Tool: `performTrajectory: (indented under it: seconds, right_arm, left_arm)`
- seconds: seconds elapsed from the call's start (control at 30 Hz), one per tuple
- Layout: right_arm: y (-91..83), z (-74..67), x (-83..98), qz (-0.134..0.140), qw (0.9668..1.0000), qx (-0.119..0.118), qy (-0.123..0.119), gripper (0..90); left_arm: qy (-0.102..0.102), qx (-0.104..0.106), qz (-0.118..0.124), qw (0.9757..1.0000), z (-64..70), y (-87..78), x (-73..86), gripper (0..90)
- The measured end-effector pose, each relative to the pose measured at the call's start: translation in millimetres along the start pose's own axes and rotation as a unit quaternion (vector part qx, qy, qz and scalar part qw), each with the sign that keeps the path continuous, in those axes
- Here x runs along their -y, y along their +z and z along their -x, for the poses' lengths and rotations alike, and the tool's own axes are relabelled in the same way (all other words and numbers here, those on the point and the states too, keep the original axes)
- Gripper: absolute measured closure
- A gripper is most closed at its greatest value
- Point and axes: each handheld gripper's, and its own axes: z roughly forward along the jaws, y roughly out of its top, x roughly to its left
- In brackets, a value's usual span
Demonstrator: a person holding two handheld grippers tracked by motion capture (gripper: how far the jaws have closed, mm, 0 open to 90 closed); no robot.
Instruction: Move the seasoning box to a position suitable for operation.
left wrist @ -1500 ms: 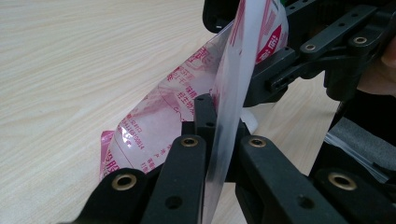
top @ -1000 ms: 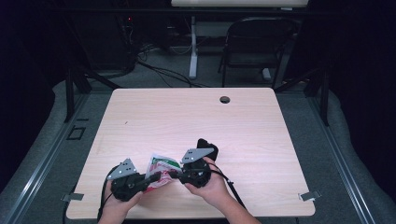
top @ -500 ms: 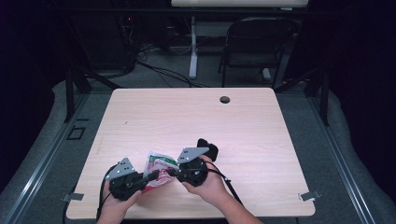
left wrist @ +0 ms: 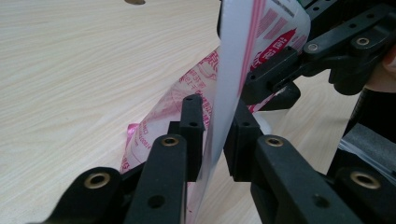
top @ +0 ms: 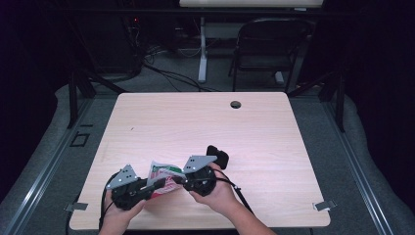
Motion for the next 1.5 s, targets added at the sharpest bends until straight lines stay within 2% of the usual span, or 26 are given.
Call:
performTrajectory:
  seconds: [0.13, 0.17, 0.23, 0.3, 0.37, 0.43, 0.53, 0.57, 0.7, 0.77, 0.93, 1.07, 1.5]
  right_arm:
    - [-4.1, -0.3, -0.3, 0.006, 1.0000, -0.001, -0.005, 90.0]
    - [-4.1, -0.3, -0.3, 0.006, 1.0000, -0.001, -0.005, 90.0]
    - [-5.3, -0.4, 0.2, 0.010, 0.9999, -0.002, -0.002, 90.0]
    - [-8.0, -0.2, 0.6, 0.016, 0.9999, -0.003, -0.002, 90.0]
    - [-9.3, 0.1, 0.3, 0.020, 0.9998, -0.004, -0.002, 90.0]
    - [-11.1, 0.6, -0.3, 0.024, 0.9997, -0.007, 0.001, 90.0]
    - [-15.7, 2.7, -1.2, 0.034, 0.9994, -0.007, 0.006, 90.0]
    - [-15.7, 2.7, -1.2, 0.034, 0.9994, -0.007, 0.006, 90.0]
    - [-20.9, 3.5, -3.5, 0.038, 0.9993, -0.006, 0.006, 90.0]
    - [-23.8, 3.9, -5.2, 0.036, 0.9993, -0.006, 0.005, 90.0]
    - [-28.4, 4.9, -8.0, 0.039, 0.9992, -0.010, 0.008, 90.0]
    - [-30.9, 5.4, -8.5, 0.038, 0.9992, -0.008, 0.010, 90.0]
    - [-35.4, 8.4, -10.7, 0.042, 0.9989, -0.009, 0.019, 90.0]
  left_arm:
    - [0.001, 0.004, 0.001, 1.0000, -2.3, -1.3, 1.1, 68.9]
    - [-0.002, 0.006, 0.008, 0.9999, -2.7, -0.9, 1.8, 68.9]
    - [0.001, 0.008, 0.004, 1.0000, -3.3, -2.1, 1.7, 65.7]
    - [0.003, 0.010, 0.006, 0.9999, -3.0, -1.5, 2.2, 58.5]
    - [0.003, 0.014, 0.010, 0.9998, -2.5, -0.2, 3.5, 56.6]
    - [0.007, 0.017, 0.001, 0.9998, -2.1, 0.3, 4.0, 55.2]
    - [0.020, 0.010, -0.005, 0.9997, -0.5, 2.2, 5.6, 50.8]
    - [0.026, 0.002, -0.009, 0.9996, -0.3, 2.7, 6.1, 50.8]
    - [0.027, -0.001, -0.013, 0.9995, -1.8, 5.3, 9.7, 48.3]
    - [0.032, -0.011, -0.020, 0.9992, -3.3, 5.6, 10.9, 46.7]
    - [0.038, -0.013, -0.024, 0.9989, -5.1, 8.8, 15.0, 44.6]
    - [0.052, -0.017, -0.025, 0.9982, -6.1, 12.3, 17.9, 41.8]
    - [0.063, -0.028, -0.037, 0.9969, -9.5, 16.6, 24.4, 36.7]
